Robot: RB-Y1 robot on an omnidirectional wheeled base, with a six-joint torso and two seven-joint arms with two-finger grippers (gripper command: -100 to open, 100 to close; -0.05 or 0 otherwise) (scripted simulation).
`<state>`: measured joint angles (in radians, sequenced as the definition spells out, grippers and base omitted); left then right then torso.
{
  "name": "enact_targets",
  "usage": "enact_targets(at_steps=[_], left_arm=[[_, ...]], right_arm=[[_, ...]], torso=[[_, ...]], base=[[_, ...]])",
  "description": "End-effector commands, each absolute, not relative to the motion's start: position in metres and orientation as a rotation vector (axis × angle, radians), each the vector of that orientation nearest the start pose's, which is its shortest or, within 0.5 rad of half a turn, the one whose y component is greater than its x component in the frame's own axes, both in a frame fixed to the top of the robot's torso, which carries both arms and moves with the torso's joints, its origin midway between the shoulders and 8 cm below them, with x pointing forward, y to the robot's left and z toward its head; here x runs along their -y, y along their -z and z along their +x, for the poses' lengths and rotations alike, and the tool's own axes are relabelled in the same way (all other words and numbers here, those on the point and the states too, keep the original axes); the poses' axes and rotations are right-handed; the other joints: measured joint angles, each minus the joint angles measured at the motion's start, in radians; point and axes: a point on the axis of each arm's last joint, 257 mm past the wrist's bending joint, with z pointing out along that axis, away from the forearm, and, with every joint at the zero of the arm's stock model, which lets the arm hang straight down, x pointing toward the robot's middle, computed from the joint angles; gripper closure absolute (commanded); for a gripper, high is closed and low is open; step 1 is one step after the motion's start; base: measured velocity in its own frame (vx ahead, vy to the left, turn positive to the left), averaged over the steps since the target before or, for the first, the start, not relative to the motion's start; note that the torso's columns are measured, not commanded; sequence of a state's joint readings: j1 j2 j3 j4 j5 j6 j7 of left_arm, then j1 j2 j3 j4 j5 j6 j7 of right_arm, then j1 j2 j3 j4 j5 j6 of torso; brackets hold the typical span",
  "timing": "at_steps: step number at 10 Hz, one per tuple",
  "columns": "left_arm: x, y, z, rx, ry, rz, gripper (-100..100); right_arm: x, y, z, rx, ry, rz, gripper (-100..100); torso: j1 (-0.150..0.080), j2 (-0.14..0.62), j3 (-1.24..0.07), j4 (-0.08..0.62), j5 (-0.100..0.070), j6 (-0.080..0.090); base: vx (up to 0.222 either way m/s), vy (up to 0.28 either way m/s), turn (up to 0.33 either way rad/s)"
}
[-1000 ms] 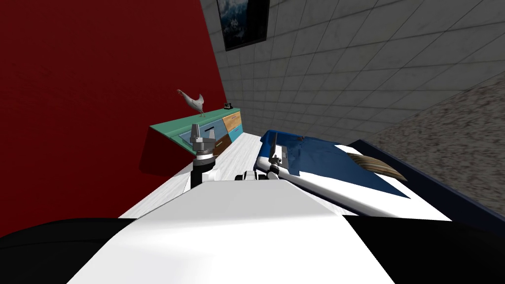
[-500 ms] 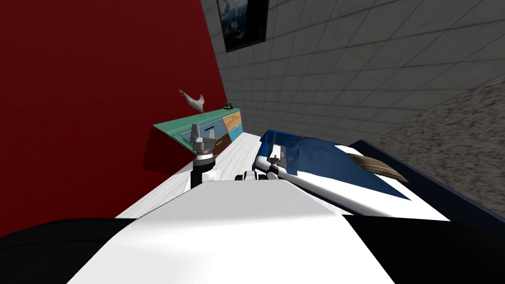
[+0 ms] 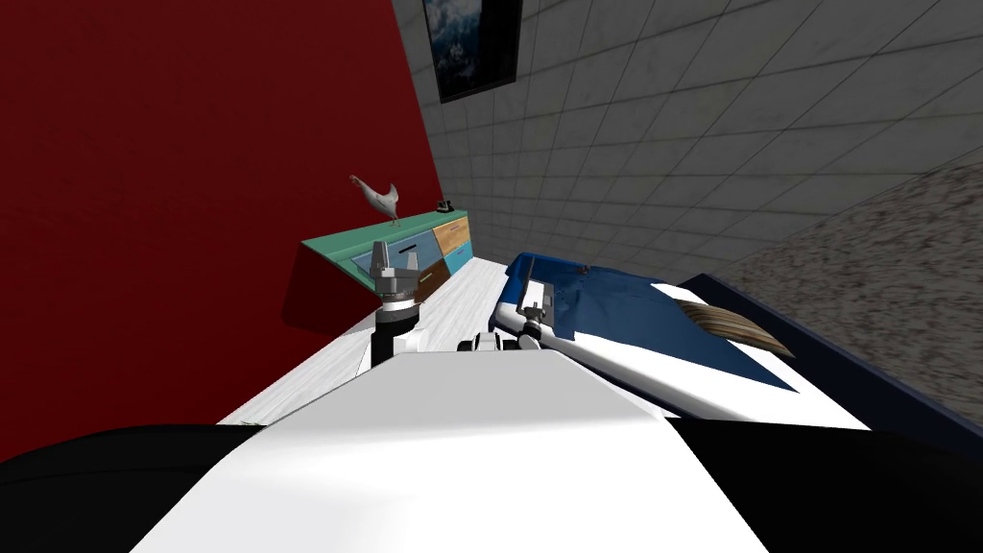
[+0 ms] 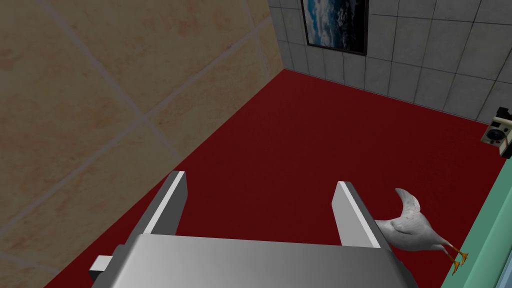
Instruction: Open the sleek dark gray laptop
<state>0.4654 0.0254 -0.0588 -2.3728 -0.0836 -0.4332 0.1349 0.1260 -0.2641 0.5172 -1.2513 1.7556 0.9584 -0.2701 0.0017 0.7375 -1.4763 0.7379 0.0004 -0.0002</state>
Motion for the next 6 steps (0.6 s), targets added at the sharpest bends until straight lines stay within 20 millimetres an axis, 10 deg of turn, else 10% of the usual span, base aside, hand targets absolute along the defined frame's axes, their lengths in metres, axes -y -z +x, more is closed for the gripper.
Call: enact_targets(at_steps=[1,2,6], left_arm=[[-0.242,-0.062,0.34,-0.611,1.456,-0.601,0],[-0.242,-0.062,0.34,-0.611,1.456,-0.601,0],[-0.242,-0.062,0.34,-0.61,1.456,-0.601,0]], right_arm=[[0.316,0.361,0.412,-1.645,0.637,0.073,100],[0.324,0.359,0.417,-1.647,0.662,0.043,-100],[0.343,0.354,0.43,-1.65,0.729,-0.039,-100]], torso=[[-0.001,0.0,0.0,0.0,0.0,0.0],[0.0,-0.001,0.0,0.0,0.0,0.0],[-0.001,0.0,0.0,0.0,0.0,0.0]], base=[[-0.011,-0.02,-0.001],[0.0,0.057,-0.014],[0.002,0.11,-0.018]])
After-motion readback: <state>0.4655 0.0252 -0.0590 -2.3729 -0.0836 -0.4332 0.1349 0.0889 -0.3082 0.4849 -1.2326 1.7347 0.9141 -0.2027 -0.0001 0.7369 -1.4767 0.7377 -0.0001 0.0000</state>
